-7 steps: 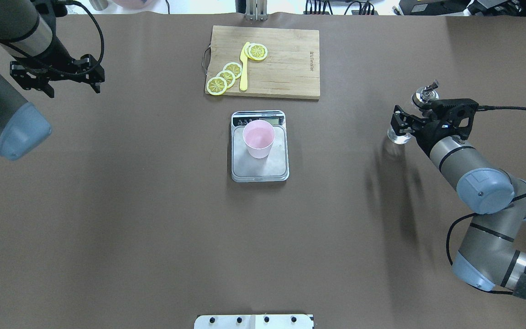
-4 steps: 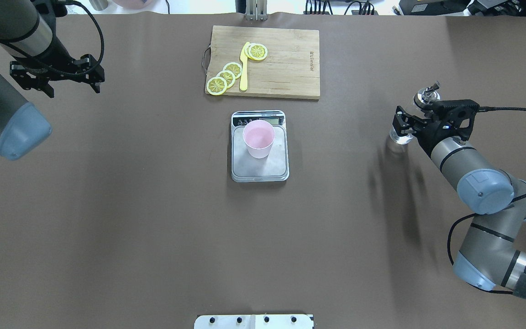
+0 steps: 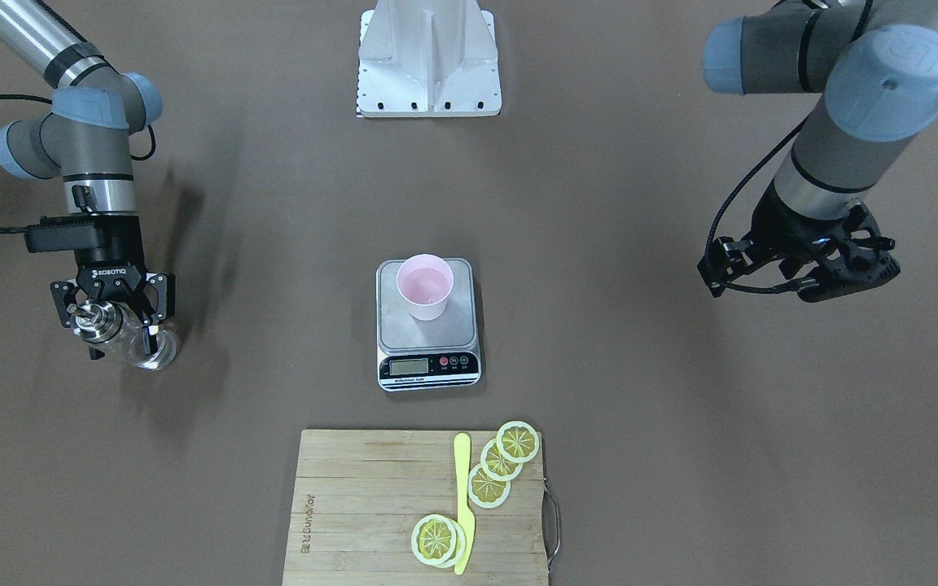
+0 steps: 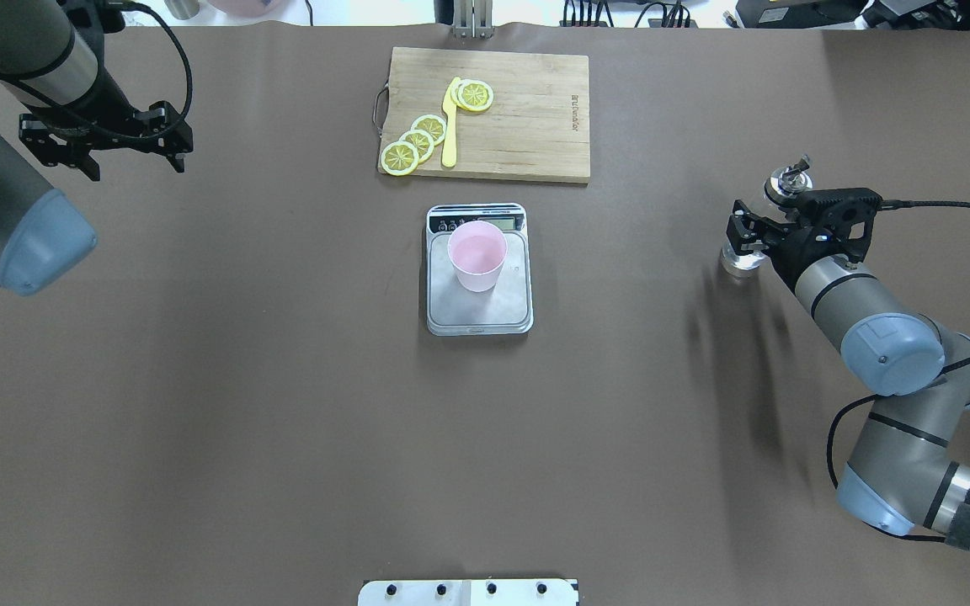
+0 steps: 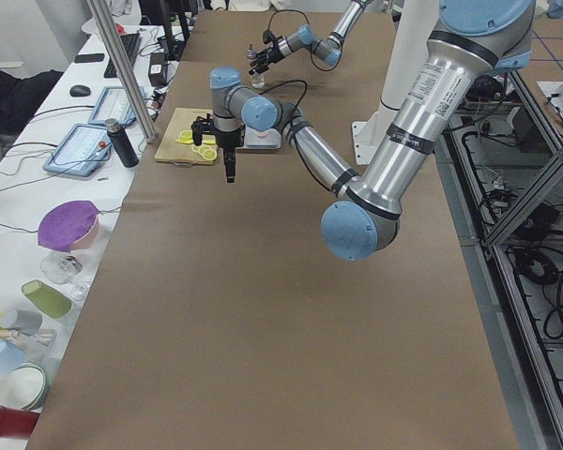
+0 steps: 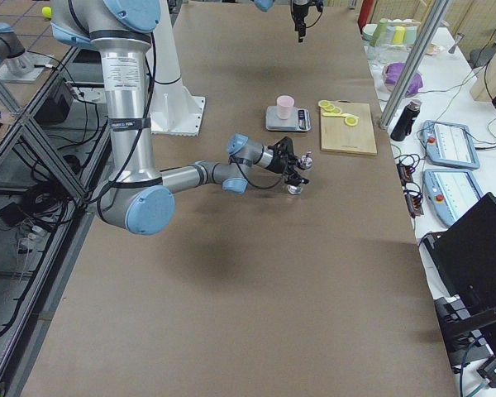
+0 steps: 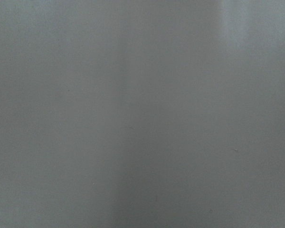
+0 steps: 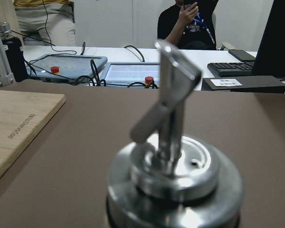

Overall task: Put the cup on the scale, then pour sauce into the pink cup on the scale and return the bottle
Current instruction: 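Lower the sauce bottle onto the table with the right gripper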

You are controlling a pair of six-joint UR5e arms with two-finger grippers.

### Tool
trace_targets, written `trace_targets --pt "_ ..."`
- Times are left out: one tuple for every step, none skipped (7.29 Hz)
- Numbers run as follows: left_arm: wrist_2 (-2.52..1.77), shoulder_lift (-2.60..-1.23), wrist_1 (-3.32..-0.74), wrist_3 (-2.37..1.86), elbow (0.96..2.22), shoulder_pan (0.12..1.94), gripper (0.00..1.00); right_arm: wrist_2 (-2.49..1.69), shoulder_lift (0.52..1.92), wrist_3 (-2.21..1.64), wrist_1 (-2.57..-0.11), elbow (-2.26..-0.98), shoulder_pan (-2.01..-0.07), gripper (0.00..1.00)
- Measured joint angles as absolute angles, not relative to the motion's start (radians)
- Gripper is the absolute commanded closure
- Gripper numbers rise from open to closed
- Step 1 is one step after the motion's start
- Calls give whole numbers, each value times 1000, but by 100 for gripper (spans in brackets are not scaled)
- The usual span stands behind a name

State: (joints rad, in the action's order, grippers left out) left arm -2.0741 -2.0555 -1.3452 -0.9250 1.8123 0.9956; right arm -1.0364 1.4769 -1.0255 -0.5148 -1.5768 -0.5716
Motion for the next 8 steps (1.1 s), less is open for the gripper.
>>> trace_targets --pt "-2074 -2056 -1345 -925 1811 996 2 -1037 1476 -1016 -516 -1580 -572 0" --pt "-2074 -2056 -1345 -925 1810 996 2 -1037 1479 -1011 -515 -1584 -573 0" --pt "-2074 -2056 -1345 -925 1809 996 2 -1039 1489 -1009 -513 -1589 -573 0" --pt "-2074 -2056 -1345 -925 1809 996 1 -1040 1505 -1009 -511 -1598 -572 0" --pt "-2074 -2056 -1345 -925 1809 996 1 -1040 1519 -1009 -510 -1609 -571 0" --pt "-2074 -2056 -1345 -925 1809 996 2 -1041 1534 -1010 -510 -1625 -567 0" --pt "-2074 -2056 -1345 -926 1809 996 2 -1042 1548 -1012 -512 -1650 -560 0" --pt "-2074 -2055 -1345 -926 1810 996 2 -1041 1557 -1017 -516 -1675 -550 0"
